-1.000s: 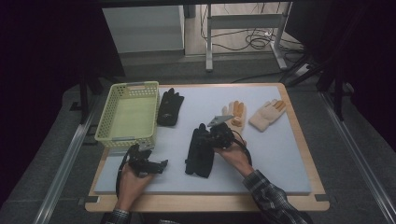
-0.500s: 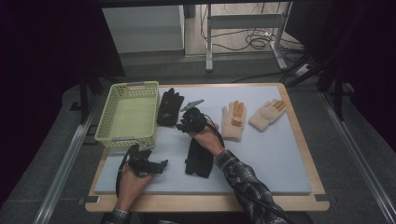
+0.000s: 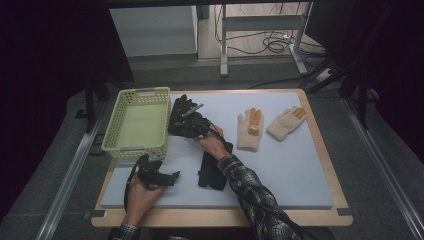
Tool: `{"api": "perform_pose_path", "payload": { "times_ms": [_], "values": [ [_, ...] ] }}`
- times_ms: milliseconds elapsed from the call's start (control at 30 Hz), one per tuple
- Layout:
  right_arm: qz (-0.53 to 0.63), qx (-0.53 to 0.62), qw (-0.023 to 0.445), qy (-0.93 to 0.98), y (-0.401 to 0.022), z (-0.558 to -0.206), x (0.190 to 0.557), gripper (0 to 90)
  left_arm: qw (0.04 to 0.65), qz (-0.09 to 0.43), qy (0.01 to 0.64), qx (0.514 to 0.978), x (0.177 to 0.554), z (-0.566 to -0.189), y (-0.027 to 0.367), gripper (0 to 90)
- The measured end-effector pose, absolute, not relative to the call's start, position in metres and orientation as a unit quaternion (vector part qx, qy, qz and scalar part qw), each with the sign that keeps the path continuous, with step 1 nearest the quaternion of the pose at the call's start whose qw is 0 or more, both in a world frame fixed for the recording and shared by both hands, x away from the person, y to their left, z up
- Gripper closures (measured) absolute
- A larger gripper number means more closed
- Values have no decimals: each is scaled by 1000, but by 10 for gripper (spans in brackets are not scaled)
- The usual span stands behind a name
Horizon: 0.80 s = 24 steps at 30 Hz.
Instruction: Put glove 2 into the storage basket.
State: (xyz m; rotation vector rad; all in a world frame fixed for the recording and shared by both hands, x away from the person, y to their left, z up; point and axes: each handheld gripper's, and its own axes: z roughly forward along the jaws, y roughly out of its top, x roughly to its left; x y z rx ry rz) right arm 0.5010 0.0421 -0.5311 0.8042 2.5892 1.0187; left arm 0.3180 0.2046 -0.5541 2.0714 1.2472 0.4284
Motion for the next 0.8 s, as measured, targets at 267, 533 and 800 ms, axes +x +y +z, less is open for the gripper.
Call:
{"api": "perform_pose_path", "payload": {
  "times_ms": [267, 533, 800],
  "values": [
    [345, 288, 108, 887, 36, -527, 505, 861, 336, 164, 478, 794, 318, -554, 205, 4],
    [356, 266, 102, 890, 21, -508, 483, 862, 336, 165, 478, 795, 318, -554, 205, 4],
    [358, 239, 55, 901, -9, -500, 433, 849, 335, 165, 479, 795, 318, -554, 204, 5]
  ]
}}
